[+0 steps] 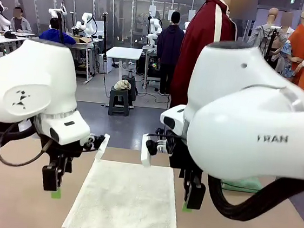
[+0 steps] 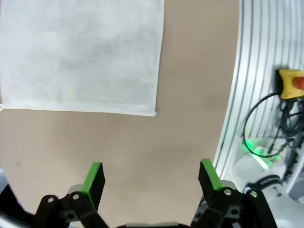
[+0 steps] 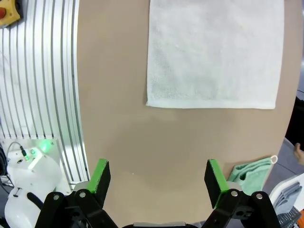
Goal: Fold the towels and place them in the basket.
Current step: When a person lays out a Towel with hook on the table, fold it in half twice.
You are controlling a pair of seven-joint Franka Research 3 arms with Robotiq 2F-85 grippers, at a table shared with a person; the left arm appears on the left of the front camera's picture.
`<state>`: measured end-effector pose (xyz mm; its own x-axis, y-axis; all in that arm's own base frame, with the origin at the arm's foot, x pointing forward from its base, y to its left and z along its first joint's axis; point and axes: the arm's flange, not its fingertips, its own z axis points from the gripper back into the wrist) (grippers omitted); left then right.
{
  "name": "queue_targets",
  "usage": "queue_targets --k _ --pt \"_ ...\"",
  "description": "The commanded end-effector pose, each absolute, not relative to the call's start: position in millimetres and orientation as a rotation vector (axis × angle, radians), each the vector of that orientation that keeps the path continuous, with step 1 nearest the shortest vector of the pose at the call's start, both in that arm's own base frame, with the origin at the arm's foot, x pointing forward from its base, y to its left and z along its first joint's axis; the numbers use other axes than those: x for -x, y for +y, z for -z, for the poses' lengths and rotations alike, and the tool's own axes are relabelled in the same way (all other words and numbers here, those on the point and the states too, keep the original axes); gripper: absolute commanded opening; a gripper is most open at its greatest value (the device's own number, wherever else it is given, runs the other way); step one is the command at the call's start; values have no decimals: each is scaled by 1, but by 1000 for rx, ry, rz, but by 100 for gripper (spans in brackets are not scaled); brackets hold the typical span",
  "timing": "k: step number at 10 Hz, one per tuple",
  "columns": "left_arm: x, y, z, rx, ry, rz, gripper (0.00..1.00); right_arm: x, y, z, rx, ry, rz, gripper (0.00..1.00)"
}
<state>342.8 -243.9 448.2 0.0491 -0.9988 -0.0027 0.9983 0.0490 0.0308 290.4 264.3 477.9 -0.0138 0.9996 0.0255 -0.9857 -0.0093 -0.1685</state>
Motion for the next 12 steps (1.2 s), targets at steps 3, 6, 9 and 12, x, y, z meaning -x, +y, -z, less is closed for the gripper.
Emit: queue_targets --k 3,6,9,12 --pt "-327 -242 -398 78 -92 1588 100 -295 283 -424 49 -154 -1589 100" --pt "-328 -245 -367 64 -108 1579 100 -314 294 -378 18 -127 -1528 100" --pt "-328 -243 -343 70 -102 1587 100 -315 290 -350 19 -77 -1515 100" --pt "-331 -242 -328 54 -150 1595 100 -318 284 -339 2 -61 -1514 100"
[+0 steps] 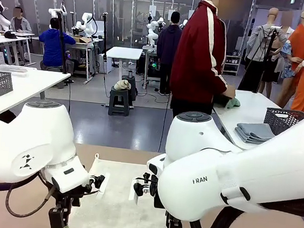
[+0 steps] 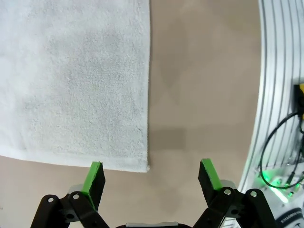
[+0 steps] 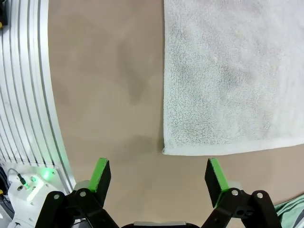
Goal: Fold the towels and place them in the basket.
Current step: When a person lays out a Towel with hook on the table, fold it in half twice.
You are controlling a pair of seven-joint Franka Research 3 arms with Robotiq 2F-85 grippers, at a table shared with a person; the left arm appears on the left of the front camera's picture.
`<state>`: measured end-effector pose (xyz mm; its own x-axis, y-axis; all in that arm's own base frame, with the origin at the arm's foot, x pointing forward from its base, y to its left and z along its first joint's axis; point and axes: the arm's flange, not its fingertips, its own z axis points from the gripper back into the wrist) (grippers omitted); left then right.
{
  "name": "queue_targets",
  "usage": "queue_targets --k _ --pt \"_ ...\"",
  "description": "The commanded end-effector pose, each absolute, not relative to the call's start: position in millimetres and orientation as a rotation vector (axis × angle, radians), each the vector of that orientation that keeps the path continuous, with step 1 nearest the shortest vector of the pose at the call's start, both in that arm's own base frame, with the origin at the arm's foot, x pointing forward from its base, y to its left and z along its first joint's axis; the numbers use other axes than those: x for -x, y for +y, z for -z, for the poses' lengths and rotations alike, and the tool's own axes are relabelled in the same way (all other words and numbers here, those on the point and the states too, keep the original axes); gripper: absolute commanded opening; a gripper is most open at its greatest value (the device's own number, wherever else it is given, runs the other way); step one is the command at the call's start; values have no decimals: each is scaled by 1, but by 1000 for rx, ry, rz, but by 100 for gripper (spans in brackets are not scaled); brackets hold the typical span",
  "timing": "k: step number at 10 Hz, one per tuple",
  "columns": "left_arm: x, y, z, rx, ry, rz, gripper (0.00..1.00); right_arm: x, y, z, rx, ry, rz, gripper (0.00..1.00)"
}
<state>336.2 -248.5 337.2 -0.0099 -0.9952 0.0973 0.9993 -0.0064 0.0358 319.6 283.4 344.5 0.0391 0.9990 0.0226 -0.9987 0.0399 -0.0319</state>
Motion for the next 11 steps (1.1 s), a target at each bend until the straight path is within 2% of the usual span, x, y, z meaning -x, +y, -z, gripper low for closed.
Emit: queue_targets --k 1,4,11 --pt "-330 -242 -332 64 -142 1623 100 -318 284 -342 1 -55 -1514 100" --pt "-336 -248 -337 49 -105 1577 100 -320 283 -345 8 -42 -1531 100" --pt "-348 -241 -316 22 -155 1641 100 -331 278 -327 -17 -21 -1520 100"
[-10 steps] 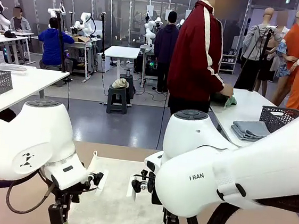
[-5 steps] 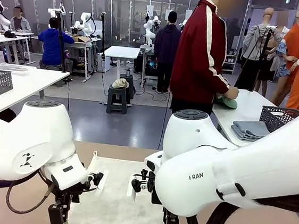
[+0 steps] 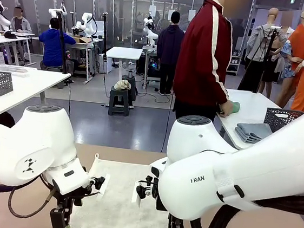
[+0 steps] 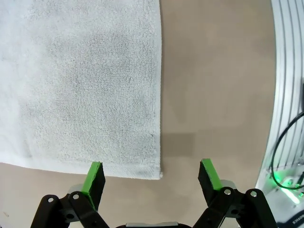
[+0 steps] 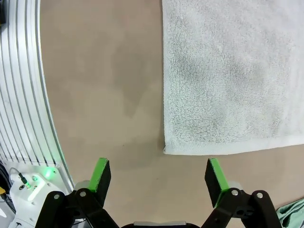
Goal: Fold the towels and place them in the basket.
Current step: When a person lays out a Towel with hook on the table, fold it in half twice.
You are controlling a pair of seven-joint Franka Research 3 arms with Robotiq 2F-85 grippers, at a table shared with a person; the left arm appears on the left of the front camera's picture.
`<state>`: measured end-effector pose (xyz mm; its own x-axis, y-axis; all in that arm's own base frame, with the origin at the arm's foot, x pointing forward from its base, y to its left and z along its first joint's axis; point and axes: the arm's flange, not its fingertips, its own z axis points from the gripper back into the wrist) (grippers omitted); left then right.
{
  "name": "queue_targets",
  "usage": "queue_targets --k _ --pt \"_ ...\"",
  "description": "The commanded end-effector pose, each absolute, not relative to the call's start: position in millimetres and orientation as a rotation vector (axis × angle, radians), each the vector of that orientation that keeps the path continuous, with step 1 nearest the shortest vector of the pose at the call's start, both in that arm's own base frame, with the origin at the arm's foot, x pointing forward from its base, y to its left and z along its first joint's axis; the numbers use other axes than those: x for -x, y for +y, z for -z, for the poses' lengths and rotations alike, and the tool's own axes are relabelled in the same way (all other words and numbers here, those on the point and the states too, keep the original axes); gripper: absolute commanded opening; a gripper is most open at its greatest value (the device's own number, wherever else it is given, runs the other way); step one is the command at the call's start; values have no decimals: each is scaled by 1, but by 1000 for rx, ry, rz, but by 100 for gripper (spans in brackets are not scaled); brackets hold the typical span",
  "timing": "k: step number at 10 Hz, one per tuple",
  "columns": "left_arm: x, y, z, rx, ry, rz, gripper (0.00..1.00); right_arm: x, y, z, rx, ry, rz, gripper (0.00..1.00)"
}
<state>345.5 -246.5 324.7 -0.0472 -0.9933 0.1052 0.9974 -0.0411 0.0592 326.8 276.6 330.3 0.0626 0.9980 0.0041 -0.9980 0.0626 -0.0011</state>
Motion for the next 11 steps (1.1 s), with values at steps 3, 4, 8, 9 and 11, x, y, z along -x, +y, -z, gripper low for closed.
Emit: queue_targets --k 3,4,8,9,11 --pt "-354 -242 -306 17 -138 1666 100 -339 278 -314 -7 -22 -1511 100" --pt "-355 -243 -304 19 -132 1665 100 -341 278 -312 -8 -21 -1511 100" --pt "-357 -245 -297 10 -91 1650 100 -347 278 -304 -6 -26 -1530 100" --pt "-358 -245 -296 5 -95 1648 100 -349 278 -302 1 -25 -1532 100" --pt "-359 -245 -294 -2 -95 1649 100 -350 278 -300 5 -18 -1525 100"
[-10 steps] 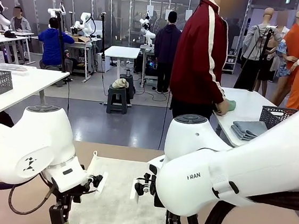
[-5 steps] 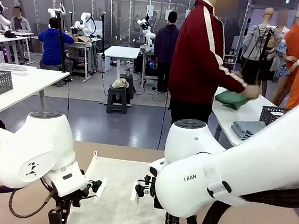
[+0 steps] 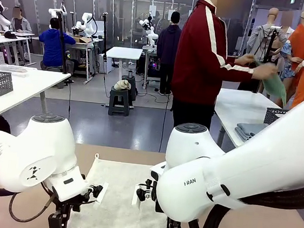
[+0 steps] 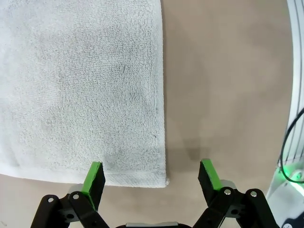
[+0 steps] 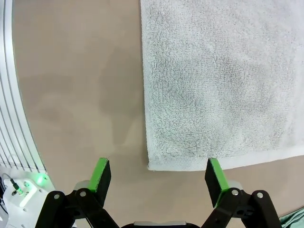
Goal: Fold the towels and place them in the basket.
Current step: When a person lays out a Towel with hook on the table, fold it in half twice.
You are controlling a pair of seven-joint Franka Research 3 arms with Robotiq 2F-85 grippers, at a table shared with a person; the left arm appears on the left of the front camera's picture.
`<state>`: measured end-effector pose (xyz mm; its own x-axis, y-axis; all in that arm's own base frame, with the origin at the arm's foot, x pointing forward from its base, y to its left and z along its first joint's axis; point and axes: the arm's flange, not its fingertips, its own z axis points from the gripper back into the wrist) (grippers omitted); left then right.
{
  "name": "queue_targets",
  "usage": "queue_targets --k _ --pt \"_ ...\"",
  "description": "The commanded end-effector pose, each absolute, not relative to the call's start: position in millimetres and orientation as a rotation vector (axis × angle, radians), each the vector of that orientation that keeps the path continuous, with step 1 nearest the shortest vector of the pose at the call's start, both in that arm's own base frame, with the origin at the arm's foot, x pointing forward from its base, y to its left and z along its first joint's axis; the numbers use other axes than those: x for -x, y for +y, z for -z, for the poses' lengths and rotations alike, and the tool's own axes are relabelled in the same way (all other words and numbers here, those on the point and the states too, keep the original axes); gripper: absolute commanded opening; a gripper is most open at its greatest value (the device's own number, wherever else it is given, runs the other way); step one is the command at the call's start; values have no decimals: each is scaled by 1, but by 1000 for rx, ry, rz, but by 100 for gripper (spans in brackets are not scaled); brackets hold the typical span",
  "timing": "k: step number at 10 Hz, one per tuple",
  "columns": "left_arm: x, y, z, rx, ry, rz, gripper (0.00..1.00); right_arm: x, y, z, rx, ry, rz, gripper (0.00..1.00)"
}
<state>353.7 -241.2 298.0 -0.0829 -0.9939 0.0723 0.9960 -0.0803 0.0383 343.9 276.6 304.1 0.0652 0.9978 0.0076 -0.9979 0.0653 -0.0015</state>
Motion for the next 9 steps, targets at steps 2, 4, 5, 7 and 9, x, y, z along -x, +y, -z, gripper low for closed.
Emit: queue_targets --k 2,4,5,7,9 --pt "-359 -244 -293 -8 -89 1650 100 -350 277 -296 2 -8 -1517 100" --pt "-360 -243 -291 -8 -83 1651 100 -351 276 -292 0 -3 -1510 100" --pt "-360 -243 -291 -7 -79 1649 100 -351 276 -290 -4 3 -1504 100" --pt "-361 -243 -289 -3 -76 1649 100 -351 276 -288 -7 4 -1500 100" --pt "-362 -243 -288 4 -75 1640 100 -350 275 -287 -11 1 -1495 100"
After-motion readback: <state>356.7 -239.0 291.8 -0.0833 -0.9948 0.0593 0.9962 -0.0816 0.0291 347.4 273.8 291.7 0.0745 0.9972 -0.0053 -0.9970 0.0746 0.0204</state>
